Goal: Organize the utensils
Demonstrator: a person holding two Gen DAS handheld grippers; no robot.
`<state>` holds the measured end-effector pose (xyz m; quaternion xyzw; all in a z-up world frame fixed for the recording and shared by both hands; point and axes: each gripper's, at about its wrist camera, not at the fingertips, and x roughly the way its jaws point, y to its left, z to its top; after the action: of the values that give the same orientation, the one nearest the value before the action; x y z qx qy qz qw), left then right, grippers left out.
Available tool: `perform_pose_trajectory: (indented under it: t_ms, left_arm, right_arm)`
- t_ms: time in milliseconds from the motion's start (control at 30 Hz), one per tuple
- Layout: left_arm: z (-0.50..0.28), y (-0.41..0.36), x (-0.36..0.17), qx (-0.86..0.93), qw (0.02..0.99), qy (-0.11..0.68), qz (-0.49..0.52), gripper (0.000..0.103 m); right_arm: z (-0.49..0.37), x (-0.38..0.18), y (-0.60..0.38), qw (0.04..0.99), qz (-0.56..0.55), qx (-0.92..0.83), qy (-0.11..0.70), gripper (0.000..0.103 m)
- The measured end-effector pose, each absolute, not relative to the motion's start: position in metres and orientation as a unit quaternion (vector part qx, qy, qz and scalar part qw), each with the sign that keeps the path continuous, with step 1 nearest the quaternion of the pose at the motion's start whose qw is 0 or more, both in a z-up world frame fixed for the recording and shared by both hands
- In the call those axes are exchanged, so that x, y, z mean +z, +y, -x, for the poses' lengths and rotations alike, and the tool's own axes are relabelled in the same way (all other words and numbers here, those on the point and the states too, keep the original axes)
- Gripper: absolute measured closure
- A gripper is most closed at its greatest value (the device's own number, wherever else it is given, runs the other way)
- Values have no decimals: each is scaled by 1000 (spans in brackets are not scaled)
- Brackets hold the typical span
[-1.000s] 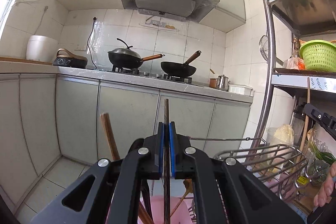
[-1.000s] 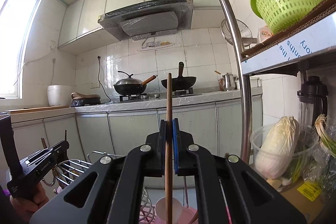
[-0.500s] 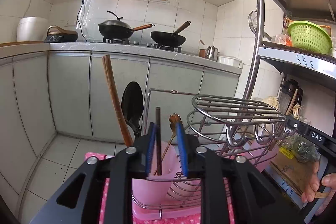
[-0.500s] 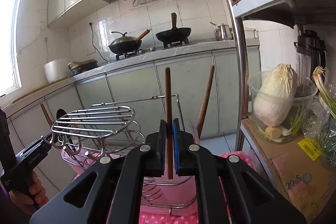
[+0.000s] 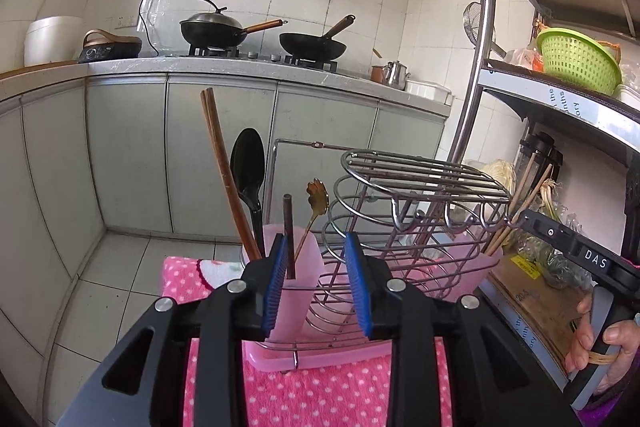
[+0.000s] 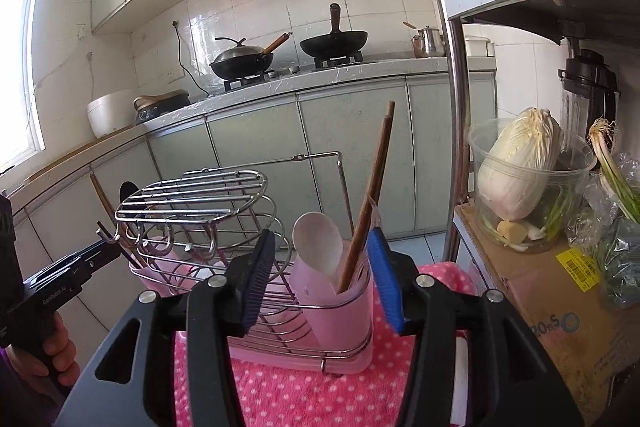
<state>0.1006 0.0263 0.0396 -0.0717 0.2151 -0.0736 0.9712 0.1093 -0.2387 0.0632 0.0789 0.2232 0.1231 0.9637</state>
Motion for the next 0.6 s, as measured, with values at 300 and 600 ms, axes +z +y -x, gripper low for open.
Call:
perform_pose_trajectory:
  t_ms: [300,600]
  left_arm:
    - [-75,28,38,-77,963,239,97,74]
    - [-49,9,33,-82,957,262,88,74]
  right_arm:
    - [-75,55,-237,957,-92,134,239,48]
    - [-46,33,-217,947,-93,147,270,42]
